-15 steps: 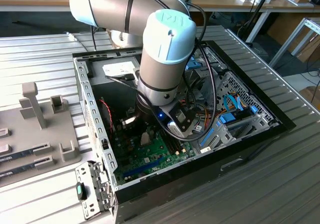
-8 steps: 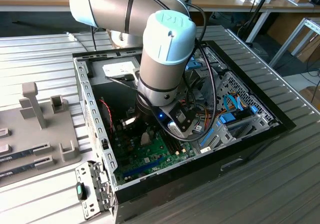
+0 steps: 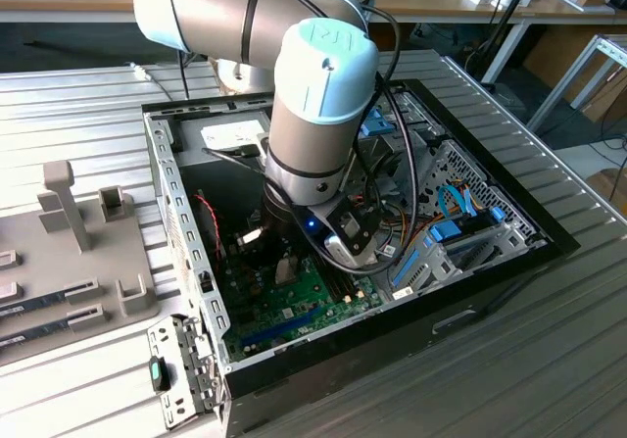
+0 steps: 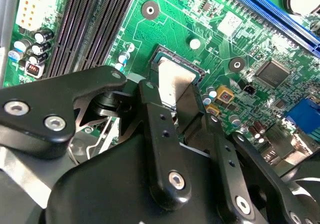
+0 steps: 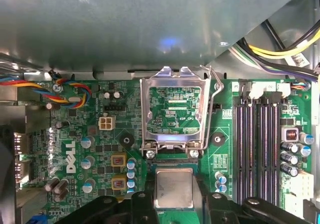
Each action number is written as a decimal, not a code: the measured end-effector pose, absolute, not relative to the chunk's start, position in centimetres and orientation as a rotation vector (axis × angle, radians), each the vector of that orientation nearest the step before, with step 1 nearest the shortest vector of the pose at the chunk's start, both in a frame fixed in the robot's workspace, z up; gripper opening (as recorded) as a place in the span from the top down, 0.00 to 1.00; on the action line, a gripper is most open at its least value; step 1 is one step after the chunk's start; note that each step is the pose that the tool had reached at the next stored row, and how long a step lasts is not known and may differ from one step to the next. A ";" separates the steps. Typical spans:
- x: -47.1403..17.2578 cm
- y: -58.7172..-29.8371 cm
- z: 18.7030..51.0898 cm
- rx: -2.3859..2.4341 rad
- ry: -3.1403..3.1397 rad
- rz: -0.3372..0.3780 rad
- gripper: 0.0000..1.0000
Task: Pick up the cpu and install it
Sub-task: 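Place the cpu into insertion slot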
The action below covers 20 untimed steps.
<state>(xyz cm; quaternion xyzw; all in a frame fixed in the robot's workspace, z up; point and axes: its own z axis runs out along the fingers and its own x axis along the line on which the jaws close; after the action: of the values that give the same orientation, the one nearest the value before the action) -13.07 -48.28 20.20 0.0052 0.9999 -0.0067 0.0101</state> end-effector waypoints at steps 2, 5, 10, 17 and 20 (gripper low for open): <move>-13.1 -48.3 20.2 0.016 3.121 -0.020 0.61; -13.1 -48.3 20.2 0.017 3.121 -0.020 0.61; -13.1 -48.3 20.5 0.017 3.121 -0.020 0.61; -13.1 -48.4 20.5 0.016 3.121 -0.033 0.61; -13.1 -48.4 20.5 0.016 3.121 -0.033 0.61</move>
<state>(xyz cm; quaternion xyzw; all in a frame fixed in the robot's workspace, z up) -13.11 -48.42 20.46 0.0052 0.9999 -0.0106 0.0102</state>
